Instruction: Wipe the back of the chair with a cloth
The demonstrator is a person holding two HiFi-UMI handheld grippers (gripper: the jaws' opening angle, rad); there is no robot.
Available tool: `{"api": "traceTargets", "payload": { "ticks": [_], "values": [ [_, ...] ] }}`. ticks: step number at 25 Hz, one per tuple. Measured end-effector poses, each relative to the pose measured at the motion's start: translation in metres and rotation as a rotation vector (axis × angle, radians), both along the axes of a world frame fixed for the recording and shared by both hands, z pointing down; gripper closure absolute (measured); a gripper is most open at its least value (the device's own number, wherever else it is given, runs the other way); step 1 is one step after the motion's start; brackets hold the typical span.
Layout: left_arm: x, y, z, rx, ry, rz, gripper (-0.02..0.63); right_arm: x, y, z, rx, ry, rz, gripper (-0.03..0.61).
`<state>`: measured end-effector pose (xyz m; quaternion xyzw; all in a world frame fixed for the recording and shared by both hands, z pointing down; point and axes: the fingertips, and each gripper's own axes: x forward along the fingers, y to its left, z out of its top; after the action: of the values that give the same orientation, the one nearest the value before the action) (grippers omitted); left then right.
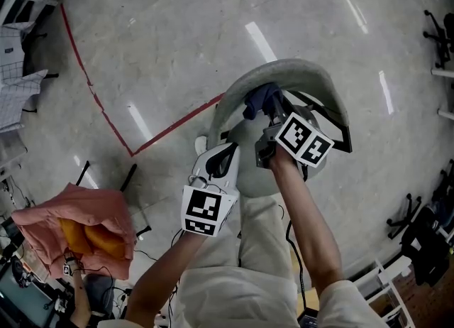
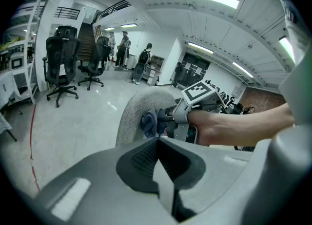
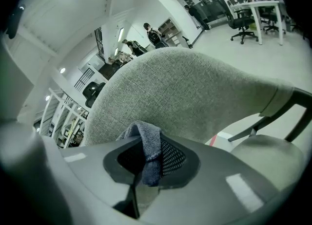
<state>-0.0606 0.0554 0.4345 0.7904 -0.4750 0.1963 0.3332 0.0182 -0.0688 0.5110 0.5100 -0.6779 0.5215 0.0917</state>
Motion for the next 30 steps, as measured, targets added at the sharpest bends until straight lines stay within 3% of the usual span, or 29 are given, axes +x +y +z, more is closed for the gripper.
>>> {"api": "traceTargets", "payload": {
  "ticks": [30],
  "values": [
    [0.051, -0.013, 0.002, 0.0, -0.011, 0.073, 0.612, 0.114, -0.033, 0.001, 0.056, 0.074, 0.126, 0.5]
  ]
}}
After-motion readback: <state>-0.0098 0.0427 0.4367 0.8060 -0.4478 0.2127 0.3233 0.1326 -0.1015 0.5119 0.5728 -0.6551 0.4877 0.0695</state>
